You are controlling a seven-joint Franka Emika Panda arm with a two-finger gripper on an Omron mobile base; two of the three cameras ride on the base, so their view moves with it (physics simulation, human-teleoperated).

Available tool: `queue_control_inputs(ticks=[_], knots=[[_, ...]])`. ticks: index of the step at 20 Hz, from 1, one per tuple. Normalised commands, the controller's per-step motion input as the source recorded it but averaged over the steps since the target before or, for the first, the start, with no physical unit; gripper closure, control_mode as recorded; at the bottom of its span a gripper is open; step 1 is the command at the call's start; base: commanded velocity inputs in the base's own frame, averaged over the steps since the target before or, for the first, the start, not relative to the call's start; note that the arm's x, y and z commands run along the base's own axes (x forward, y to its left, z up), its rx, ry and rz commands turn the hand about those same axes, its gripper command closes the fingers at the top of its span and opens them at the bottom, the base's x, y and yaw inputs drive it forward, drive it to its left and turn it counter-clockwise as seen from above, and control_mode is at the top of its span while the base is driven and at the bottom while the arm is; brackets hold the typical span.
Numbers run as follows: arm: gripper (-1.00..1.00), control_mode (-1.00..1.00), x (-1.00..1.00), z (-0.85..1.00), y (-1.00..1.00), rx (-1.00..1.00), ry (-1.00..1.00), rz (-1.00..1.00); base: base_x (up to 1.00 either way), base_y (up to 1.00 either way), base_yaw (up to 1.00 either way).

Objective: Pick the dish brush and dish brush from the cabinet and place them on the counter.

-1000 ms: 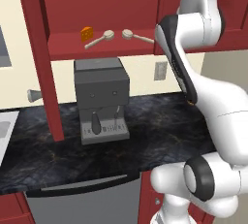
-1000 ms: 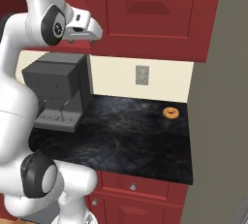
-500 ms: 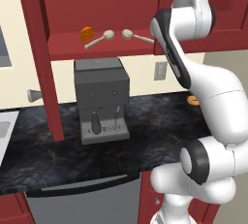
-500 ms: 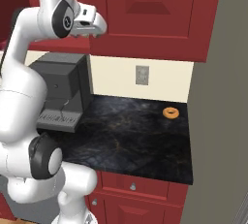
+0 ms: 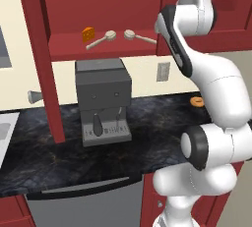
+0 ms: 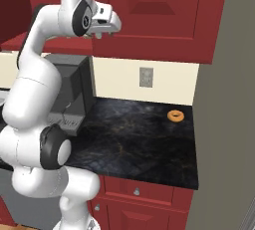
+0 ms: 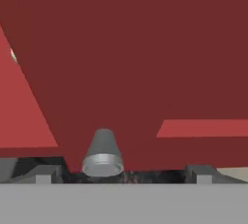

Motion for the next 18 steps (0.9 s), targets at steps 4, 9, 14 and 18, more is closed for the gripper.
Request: queue_control_inputs(ticks=[4, 9, 14, 18], knots=[[-1.00, -1.00, 0.20, -0.03, 0.07, 0.00, 0.00, 0.04, 0.00, 0.00, 0.00], [-1.00, -1.00, 0.22, -0.07, 0.19, 0.00, 0.01, 0.03, 0.00, 0.00, 0.00], [-1.00, -1.00, 0.20, -0.09, 0.02, 0.00, 0.01, 0.01, 0.00, 0.00, 0.00], [-1.00, -1.00, 0.06, -0.11, -0.06, 0.00, 0.00, 0.00, 0.00, 0.00, 0.00]])
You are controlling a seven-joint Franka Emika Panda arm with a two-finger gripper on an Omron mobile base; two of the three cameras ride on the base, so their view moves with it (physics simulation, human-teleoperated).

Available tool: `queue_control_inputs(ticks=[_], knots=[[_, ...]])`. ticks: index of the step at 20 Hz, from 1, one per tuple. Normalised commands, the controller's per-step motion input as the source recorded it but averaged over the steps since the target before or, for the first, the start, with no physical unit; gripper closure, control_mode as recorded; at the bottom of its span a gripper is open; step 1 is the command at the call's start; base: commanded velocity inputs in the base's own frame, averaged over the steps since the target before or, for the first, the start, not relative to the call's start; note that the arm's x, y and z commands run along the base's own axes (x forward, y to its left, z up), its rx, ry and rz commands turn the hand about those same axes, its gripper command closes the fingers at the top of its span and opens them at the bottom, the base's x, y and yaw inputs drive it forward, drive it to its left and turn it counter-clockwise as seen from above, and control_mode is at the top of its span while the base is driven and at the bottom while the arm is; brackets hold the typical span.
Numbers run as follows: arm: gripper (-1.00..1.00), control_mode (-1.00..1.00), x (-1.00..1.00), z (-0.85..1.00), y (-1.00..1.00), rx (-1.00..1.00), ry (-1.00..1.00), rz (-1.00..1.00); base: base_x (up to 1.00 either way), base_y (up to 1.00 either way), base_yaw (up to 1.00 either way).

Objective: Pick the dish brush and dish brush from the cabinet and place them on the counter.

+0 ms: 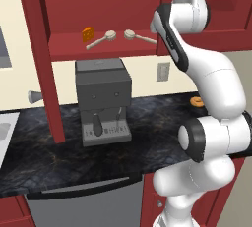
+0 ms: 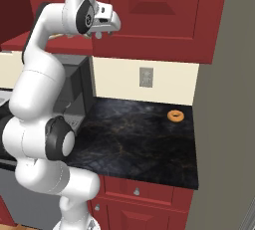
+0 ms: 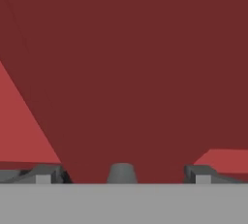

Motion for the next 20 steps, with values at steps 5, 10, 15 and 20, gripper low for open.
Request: queue_control_inputs(ticks=[5, 10, 15, 20], knots=[[1.00, -1.00, 0.00, -0.07, 0.00, 0.00, 0.00, 0.00, 0.00, 0.00, 0.00], [1.00, -1.00, -0.04, -0.14, -0.01, 0.00, 0.04, 0.00, 0.00, 0.00, 0.00], [1.00, -1.00, -0.28, -0.18, -0.23, 0.00, 0.05, -0.02, 0.00, 0.00, 0.00], [1.00, -1.00, -0.70, -0.17, -0.47, 0.00, 0.00, 0.00, 0.00, 0.00, 0.00]])
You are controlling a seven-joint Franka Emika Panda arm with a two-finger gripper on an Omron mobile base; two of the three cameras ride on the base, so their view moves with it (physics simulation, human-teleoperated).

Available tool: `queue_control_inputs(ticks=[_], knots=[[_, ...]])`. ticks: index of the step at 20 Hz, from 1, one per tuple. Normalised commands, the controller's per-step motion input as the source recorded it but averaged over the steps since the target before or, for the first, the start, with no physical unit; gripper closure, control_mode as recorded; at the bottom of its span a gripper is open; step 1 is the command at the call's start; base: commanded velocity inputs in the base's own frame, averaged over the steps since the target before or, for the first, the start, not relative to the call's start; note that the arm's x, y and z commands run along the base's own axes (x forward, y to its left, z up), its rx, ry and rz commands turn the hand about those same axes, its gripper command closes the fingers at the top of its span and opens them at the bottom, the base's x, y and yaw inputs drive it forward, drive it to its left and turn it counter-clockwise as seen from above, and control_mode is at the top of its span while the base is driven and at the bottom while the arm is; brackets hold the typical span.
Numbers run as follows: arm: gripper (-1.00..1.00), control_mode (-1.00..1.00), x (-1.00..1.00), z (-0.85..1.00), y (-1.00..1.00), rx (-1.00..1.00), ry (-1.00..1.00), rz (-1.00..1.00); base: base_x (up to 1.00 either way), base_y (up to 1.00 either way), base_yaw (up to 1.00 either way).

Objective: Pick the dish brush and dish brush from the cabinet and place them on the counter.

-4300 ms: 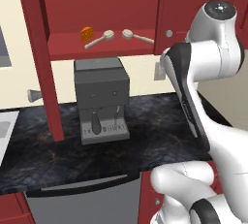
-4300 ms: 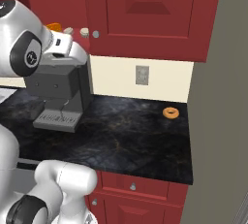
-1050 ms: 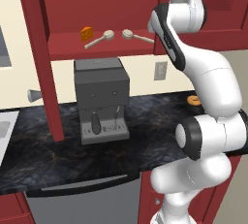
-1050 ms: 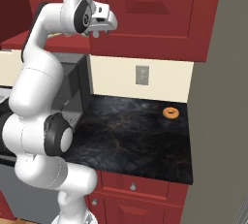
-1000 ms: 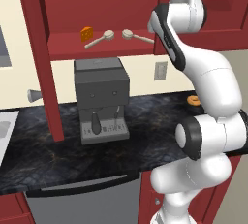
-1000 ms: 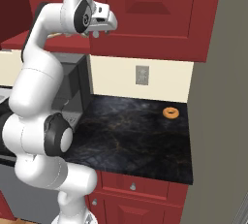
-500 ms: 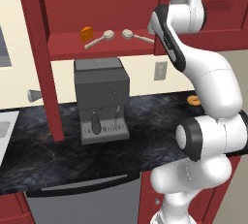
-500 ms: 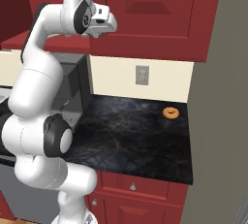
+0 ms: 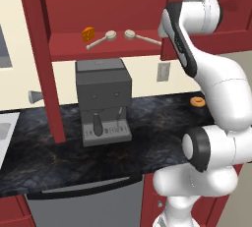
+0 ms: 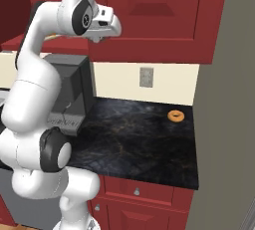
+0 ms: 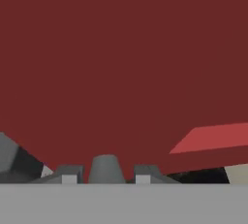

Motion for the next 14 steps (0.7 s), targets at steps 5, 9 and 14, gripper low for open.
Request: queue_control_inputs(ticks=[5, 9, 14], knots=[[1.00, -1.00, -0.81, -0.20, -0.59, 0.00, 0.00, 0.00, 0.00, 0.00, 0.00], [1.00, -1.00, -0.71, -0.13, -0.60, 0.00, 0.05, 0.00, 0.00, 0.00, 0.00], [1.00, -1.00, -0.65, -0.08, -0.62, 0.00, 0.09, 0.00, 0.00, 0.00, 0.00]])
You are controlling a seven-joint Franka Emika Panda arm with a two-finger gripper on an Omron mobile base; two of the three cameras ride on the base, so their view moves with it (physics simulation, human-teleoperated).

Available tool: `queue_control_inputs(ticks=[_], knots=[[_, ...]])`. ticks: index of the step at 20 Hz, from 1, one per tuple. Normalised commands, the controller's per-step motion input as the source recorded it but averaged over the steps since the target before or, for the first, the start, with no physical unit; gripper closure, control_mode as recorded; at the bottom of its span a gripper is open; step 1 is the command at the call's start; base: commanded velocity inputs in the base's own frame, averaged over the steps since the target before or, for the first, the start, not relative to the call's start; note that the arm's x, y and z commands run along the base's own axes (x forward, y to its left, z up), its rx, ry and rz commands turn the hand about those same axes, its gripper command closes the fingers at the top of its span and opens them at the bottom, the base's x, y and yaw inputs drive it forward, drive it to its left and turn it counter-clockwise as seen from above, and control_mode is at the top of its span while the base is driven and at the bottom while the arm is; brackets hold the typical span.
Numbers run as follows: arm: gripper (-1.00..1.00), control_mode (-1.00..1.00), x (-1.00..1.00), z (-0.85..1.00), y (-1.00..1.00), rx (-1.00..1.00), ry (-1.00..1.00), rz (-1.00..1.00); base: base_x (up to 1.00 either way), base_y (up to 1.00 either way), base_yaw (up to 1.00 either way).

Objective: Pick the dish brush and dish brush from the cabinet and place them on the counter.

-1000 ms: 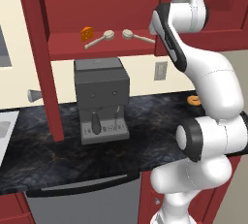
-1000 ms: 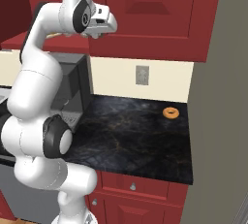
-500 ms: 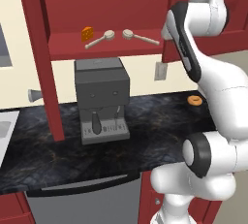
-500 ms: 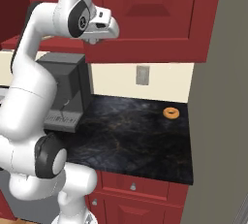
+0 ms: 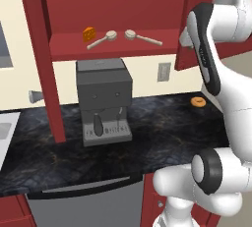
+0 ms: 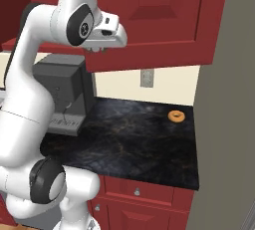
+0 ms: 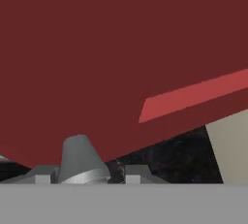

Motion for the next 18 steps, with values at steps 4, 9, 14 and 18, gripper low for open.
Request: queue_control_inputs(ticks=[4, 9, 14, 18], knots=[[1.00, -1.00, -0.59, -0.05, -0.67, 0.00, 0.10, 0.00, 0.00, 0.00, 0.00], [1.00, -1.00, -0.64, -0.19, -0.78, 0.00, 0.01, -0.06, 0.00, 0.00, 0.00], [1.00, -1.00, -0.39, -0.19, -0.78, 0.00, 0.06, -0.10, 0.00, 0.00, 0.00], [1.00, -1.00, -0.32, -0.17, -0.79, 0.00, 0.06, -0.09, 0.00, 0.00, 0.00]])
